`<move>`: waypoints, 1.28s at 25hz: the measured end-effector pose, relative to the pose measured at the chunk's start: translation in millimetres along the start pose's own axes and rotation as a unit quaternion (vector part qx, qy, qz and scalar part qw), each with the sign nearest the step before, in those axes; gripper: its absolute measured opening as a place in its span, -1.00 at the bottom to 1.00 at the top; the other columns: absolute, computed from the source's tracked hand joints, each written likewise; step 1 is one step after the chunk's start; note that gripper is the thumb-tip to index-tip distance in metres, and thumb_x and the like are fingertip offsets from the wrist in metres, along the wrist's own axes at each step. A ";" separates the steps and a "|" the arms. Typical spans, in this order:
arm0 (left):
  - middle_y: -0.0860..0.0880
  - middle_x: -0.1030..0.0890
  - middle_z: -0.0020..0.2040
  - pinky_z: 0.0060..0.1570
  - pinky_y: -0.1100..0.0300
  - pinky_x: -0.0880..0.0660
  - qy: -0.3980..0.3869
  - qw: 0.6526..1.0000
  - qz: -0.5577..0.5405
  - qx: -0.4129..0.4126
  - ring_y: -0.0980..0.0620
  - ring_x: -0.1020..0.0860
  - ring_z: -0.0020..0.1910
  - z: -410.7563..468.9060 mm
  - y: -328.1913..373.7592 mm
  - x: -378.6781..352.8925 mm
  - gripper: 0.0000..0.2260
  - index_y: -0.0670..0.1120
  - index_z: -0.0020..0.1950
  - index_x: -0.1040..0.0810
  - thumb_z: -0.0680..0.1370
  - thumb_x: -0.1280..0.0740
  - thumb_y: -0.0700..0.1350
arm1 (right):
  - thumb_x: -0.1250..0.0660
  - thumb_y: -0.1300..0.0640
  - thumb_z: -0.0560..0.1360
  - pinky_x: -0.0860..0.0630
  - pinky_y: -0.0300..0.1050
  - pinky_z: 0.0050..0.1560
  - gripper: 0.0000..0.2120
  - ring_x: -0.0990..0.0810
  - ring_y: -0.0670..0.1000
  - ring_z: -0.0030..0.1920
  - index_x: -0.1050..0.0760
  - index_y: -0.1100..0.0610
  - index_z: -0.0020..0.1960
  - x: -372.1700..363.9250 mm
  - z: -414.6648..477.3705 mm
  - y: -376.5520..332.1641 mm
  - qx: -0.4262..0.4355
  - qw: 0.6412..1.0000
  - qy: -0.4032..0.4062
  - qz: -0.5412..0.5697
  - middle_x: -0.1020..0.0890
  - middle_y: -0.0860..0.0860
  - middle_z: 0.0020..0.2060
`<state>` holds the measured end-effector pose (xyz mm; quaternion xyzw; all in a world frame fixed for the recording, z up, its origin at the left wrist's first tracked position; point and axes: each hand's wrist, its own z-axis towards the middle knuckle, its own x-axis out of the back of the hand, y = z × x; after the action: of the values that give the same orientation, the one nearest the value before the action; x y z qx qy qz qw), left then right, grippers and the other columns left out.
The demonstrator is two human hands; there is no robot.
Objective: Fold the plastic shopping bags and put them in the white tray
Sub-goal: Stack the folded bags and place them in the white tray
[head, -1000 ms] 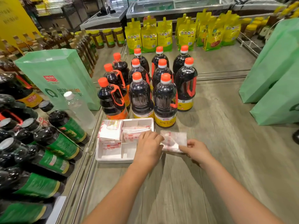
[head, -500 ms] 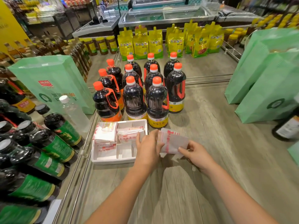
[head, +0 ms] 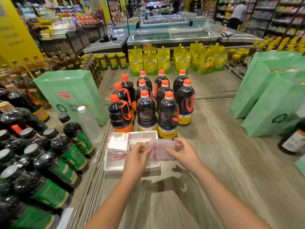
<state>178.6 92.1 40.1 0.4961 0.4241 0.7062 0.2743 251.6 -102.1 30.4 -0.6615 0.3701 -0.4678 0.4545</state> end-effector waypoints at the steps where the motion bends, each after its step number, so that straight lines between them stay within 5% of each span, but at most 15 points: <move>1: 0.13 -0.63 -0.15 -0.14 0.38 -0.40 0.005 1.000 -0.012 0.004 0.27 -0.57 -0.07 -1.5 -2.3 7.4 -0.92 0.03 -0.08 -0.51 0.59 -0.38 -0.05 | -0.52 -0.07 0.43 -0.59 -0.14 0.04 -0.57 -0.61 -0.05 0.06 -0.48 -0.04 0.23 -4.5 1.8 -3.1 0.011 1.000 -0.012 0.002 -0.60 -0.11 0.12; 5: 0.15 -0.62 -0.15 -0.08 0.24 -0.49 0.020 0.999 -0.039 0.018 0.18 -0.60 -0.09 -1.0 -17.7 33.6 -0.92 0.02 -0.08 -0.52 0.59 -0.39 -0.07 | -0.53 0.13 0.44 -0.57 -0.11 -0.03 -0.73 -0.62 -0.03 -0.10 -0.56 -0.02 0.09 -27.6 -0.2 -20.8 0.060 0.996 -0.063 -0.029 -0.67 0.00 -0.06; 9: 0.20 -0.62 -0.15 -0.15 0.34 -0.44 0.032 0.999 -0.039 0.015 0.22 -0.59 -0.12 0.7 -24.9 49.5 -0.90 0.00 -0.10 -0.52 0.58 -0.40 -0.13 | -0.52 0.01 0.34 -0.61 0.10 0.04 -0.69 -0.66 0.00 -0.08 -0.59 -0.13 0.06 -54.3 4.2 -24.5 0.085 0.990 -0.061 -0.090 -0.70 -0.08 -0.11; 13: 0.12 -0.61 -0.18 -0.17 0.37 -0.45 0.032 0.999 -0.015 0.009 0.21 -0.57 -0.14 7.0 -32.7 57.4 -0.86 0.00 -0.13 -0.51 0.56 -0.42 -0.20 | -0.46 0.04 0.46 -0.57 -0.04 -0.04 -0.84 -0.61 -0.07 -0.10 -0.63 -0.06 0.03 -62.9 12.9 -29.4 0.130 0.967 -0.022 -0.216 -0.68 -0.11 -0.13; 17: 0.10 -0.57 -0.15 -0.19 0.25 -0.47 0.016 0.997 0.074 -0.023 0.19 -0.54 -0.14 21.7 -43.2 59.9 -0.84 0.03 -0.12 -0.48 0.54 -0.42 -0.17 | -0.34 0.00 0.50 -0.56 0.03 -0.13 -0.87 -0.59 0.02 -0.08 -0.57 -0.03 0.02 -71.4 23.0 -29.7 0.167 0.936 0.005 -0.312 -0.64 -0.08 -0.12; 24: 0.13 -0.51 -0.16 -0.20 0.15 -0.51 0.020 0.992 0.106 -0.059 0.14 -0.50 -0.11 47.9 -53.1 54.7 -0.82 0.05 -0.13 -0.43 0.55 -0.38 -0.17 | -0.39 0.28 0.43 -0.58 0.09 -0.25 -0.80 -0.61 0.09 -0.11 -0.63 0.06 0.00 -76.9 42.1 -19.4 0.259 0.902 0.085 -0.334 -0.64 -0.03 -0.13; 32: 0.13 -0.54 -0.16 -0.21 0.16 -0.50 -0.012 0.989 0.142 -0.042 0.16 -0.52 -0.17 49.4 -73.3 50.9 -0.88 0.06 -0.09 -0.47 0.55 -0.40 -0.09 | -0.49 0.25 0.37 -0.52 0.05 -0.35 -0.78 -0.55 0.05 -0.18 -0.56 0.04 -0.04 -77.7 42.6 -10.8 0.260 0.895 0.055 -0.357 -0.52 -0.08 -0.06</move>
<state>204.1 185.2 7.4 0.5475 0.3163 0.7493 0.1969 270.6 -16.7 12.3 -0.5809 -0.0019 -0.7136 0.3915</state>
